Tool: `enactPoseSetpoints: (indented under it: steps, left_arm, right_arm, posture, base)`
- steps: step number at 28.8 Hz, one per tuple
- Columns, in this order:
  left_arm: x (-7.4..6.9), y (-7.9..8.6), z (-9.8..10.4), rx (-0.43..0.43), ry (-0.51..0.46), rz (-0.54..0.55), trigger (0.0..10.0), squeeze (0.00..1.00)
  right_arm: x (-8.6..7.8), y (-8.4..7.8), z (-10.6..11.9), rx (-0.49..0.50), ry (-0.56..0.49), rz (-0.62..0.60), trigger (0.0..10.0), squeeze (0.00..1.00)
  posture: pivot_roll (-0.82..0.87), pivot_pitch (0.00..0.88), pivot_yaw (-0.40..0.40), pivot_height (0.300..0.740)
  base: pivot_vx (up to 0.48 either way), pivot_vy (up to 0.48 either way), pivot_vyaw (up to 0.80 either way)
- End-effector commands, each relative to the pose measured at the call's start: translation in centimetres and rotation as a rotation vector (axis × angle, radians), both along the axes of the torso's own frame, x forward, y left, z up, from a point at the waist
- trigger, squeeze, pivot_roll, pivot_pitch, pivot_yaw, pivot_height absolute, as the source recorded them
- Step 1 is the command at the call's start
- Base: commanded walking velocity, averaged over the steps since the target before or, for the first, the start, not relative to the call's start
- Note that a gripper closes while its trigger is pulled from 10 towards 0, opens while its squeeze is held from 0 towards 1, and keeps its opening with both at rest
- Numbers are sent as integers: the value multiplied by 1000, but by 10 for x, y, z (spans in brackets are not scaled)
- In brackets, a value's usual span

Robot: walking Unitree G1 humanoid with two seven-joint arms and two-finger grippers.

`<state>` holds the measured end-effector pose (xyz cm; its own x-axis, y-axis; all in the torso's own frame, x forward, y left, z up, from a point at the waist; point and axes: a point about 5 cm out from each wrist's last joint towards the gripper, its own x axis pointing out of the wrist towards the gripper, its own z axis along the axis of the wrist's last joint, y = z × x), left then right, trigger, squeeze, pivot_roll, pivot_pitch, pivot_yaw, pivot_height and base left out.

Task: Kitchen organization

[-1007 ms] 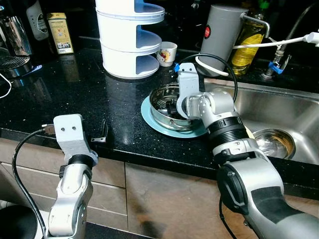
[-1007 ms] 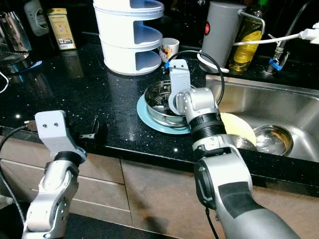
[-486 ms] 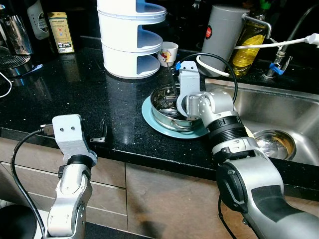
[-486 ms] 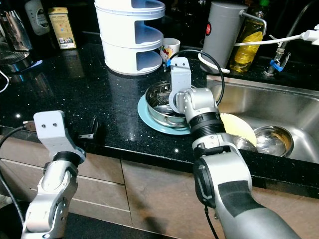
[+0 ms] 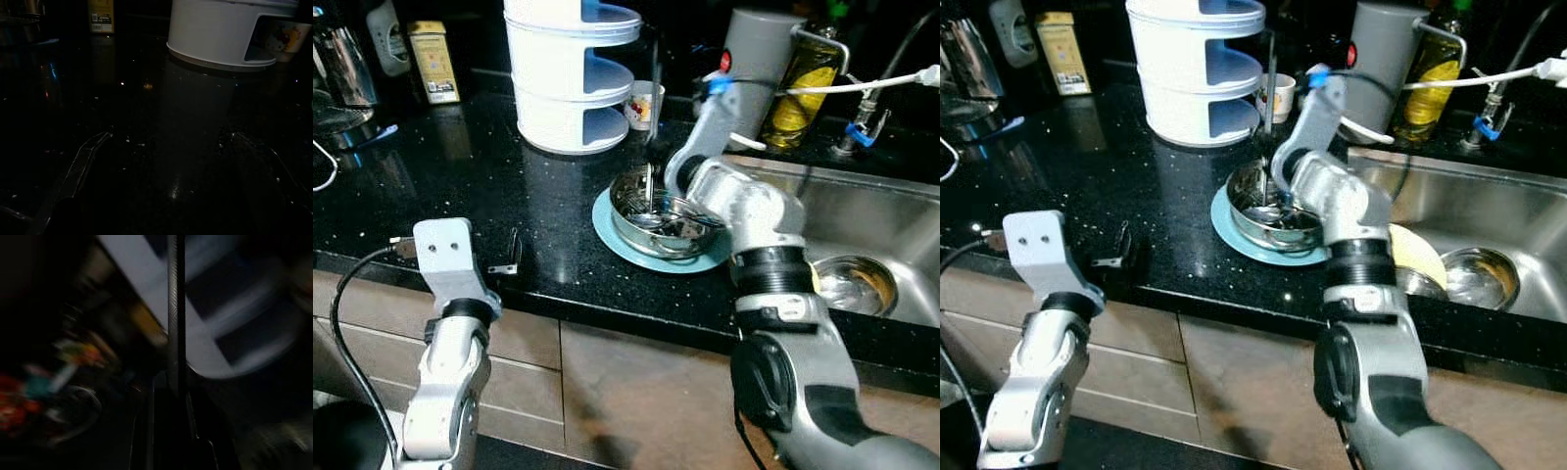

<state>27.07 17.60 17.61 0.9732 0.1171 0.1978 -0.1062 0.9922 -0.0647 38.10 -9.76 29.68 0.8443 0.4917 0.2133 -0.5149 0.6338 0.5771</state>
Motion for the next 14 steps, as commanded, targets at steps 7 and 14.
enactPoseSetpoints:
  steps: [7, 14]
  left_arm:
    - [6, -2, 4, 4, -12, -28, 10000, 0]
    - [10, -4, 13, 8, -42, -57, 10000, 0]
  right_arm:
    - [-9, -27, 17, 87, -158, -51, 10000, 0]
    - [-7, -57, 13, 108, -160, -160, 10000, 0]
  posture:
    - [34, 0, -51, 740]
    - [32, 0, -38, 740]
  base:
    - [0, 0, 0]
    - [0, 0, -675]
